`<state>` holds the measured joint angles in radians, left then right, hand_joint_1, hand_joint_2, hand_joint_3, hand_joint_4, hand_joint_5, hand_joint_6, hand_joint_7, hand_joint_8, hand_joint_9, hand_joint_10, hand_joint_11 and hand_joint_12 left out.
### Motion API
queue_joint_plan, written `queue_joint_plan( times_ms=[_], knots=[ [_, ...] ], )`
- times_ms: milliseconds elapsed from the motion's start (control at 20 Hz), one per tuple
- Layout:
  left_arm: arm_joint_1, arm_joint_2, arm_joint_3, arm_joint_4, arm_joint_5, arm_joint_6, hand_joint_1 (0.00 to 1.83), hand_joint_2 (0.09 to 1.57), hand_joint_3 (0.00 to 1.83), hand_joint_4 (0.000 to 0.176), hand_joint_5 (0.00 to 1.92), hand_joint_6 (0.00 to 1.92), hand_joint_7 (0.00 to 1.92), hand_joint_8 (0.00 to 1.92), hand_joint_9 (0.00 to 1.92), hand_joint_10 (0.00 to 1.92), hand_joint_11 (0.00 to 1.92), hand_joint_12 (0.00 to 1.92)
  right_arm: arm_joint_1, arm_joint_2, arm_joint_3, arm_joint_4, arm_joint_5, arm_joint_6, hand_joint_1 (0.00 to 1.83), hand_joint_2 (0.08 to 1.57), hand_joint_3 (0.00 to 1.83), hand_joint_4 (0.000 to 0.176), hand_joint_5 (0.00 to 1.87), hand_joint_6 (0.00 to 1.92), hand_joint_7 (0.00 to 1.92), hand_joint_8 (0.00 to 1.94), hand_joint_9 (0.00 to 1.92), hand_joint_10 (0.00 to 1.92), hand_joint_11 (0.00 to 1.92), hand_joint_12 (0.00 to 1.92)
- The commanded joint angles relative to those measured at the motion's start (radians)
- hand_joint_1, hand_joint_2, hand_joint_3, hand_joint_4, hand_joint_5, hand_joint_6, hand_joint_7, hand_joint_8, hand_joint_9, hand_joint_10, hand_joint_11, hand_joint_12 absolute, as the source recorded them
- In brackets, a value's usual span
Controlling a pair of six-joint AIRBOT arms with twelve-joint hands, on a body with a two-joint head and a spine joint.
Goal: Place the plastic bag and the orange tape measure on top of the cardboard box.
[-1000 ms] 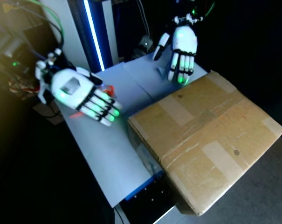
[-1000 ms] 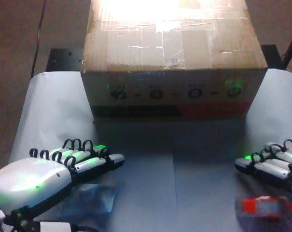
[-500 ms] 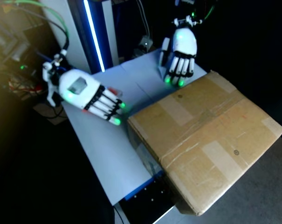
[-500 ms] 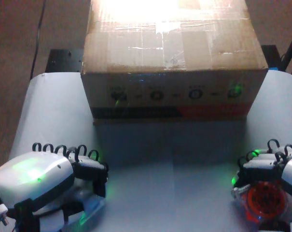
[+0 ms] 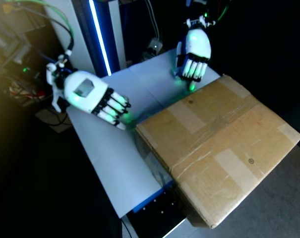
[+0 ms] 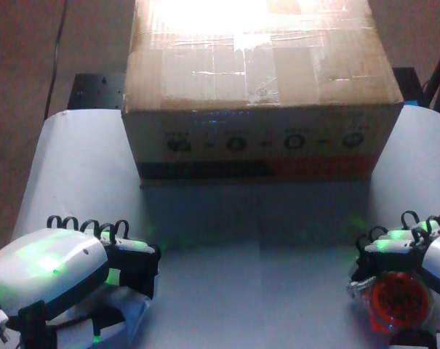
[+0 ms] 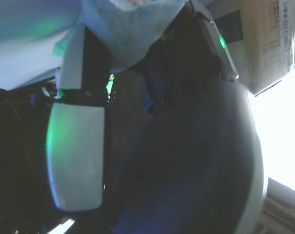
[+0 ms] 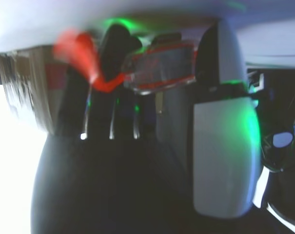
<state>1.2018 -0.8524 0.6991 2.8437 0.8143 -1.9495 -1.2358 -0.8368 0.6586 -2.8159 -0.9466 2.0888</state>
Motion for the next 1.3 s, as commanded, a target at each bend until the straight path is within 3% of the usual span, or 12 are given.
queue_joint_plan(
  times_ms=[0,100,200,300,400,700,900,950,1050,1100,1150,1250],
  knots=[
    [0.01,-0.009,0.005,-0.007,0.005,0.001,1.46,1.22,0.0,0.0,0.68,1.34,0.76,1.25,0.7,1.39,0.6,1.8,0.008,0.006,-0.012,-0.034,-0.072,0.008,1.36,1.17,0.0,0.0,0.81,1.12,0.82,1.26,0.84,1.44,0.76,1.77],
    [-0.003,0.008,0.006,-0.005,0.051,0.001,1.47,1.19,0.0,0.0,0.68,1.28,0.79,1.16,0.8,1.28,0.72,1.72,0.02,0.028,-0.024,-0.051,-0.096,0.008,1.37,1.16,0.0,0.0,0.83,1.19,0.84,1.17,0.88,1.35,0.74,1.64],
    [-0.022,0.04,-0.002,0.012,0.103,0.001,1.34,1.21,0.0,0.0,0.67,1.37,0.82,1.19,0.77,1.43,0.65,1.32,0.034,0.054,-0.04,-0.07,-0.126,0.008,1.47,1.22,0.0,0.0,0.68,1.36,0.69,1.27,0.75,1.38,0.58,1.79],
    [-0.041,0.071,-0.018,0.031,0.153,0.001,1.34,1.21,0.0,0.0,0.68,1.34,0.79,1.25,0.79,1.43,0.66,1.46,0.041,0.081,-0.058,-0.083,-0.159,0.008,1.47,1.22,0.0,0.0,0.66,1.36,0.68,1.25,0.77,1.39,0.6,1.78],
    [-0.059,0.103,-0.034,0.054,0.197,0.0,1.35,1.2,0.0,0.0,0.71,1.31,0.81,1.24,0.81,1.4,0.65,1.45,0.043,0.103,-0.073,-0.093,-0.193,0.008,1.37,1.15,0.0,0.0,0.85,1.01,0.87,1.09,0.92,1.43,0.98,1.68],
    [-0.11,0.164,-0.067,0.112,0.306,-0.006,1.35,1.19,0.0,0.0,0.74,1.3,0.82,1.21,0.81,1.37,0.64,1.41,0.066,0.15,-0.091,-0.121,-0.268,0.036,1.39,1.09,0.0,0.0,0.94,0.92,0.96,1.01,1.06,1.15,1.1,1.4],
    [-0.195,0.181,-0.054,0.154,0.374,-0.006,1.36,1.16,0.0,0.0,0.8,1.23,0.88,1.1,0.89,1.25,0.72,1.33,0.088,0.204,-0.089,-0.131,-0.366,0.035,1.39,1.07,0.0,0.0,1.07,0.77,0.98,0.97,1.05,1.11,0.98,1.42],
    [-0.236,0.179,-0.044,0.168,0.379,-0.006,1.37,1.13,0.0,0.0,0.82,1.13,0.95,0.96,0.96,1.22,0.84,1.35,0.093,0.216,-0.084,-0.131,-0.398,0.035,1.49,1.14,0.0,0.0,0.86,0.99,0.82,1.15,0.92,1.21,0.74,1.59],
    [-0.305,0.165,-0.021,0.168,0.379,-0.004,1.37,1.12,0.0,0.0,0.83,1.07,0.96,0.96,0.98,1.23,0.86,1.39,0.132,0.222,-0.065,-0.139,-0.422,0.035,1.41,1.07,0.0,0.0,1.08,0.68,1.05,0.93,1.09,1.05,1.06,1.41],
    [-0.33,0.157,-0.01,0.168,0.381,-0.001,1.37,1.13,0.0,0.0,0.85,1.07,0.97,0.99,0.91,1.28,0.7,1.45,0.162,0.221,-0.053,-0.148,-0.421,0.033,1.28,1.16,0.0,0.0,1.1,0.66,1.03,1.21,1.13,1.49,1.09,1.78],
    [-0.361,0.141,0.008,0.168,0.384,0.002,1.37,1.14,0.0,0.0,0.81,1.08,0.95,1.06,0.89,1.32,0.71,1.46,0.196,0.22,-0.041,-0.154,-0.421,0.019,1.25,1.19,0.0,0.0,0.89,0.85,0.89,1.44,1.12,1.61,1.09,1.88],
    [-0.406,0.117,0.031,0.168,0.384,0.014,1.29,1.12,0.0,0.0,0.91,0.84,1.03,1.16,1.01,1.29,0.89,1.56,0.242,0.219,-0.019,-0.162,-0.421,0.007,1.26,1.16,0.0,0.0,0.89,0.89,0.95,1.37,1.11,1.64,1.1,1.9]
  ],
)
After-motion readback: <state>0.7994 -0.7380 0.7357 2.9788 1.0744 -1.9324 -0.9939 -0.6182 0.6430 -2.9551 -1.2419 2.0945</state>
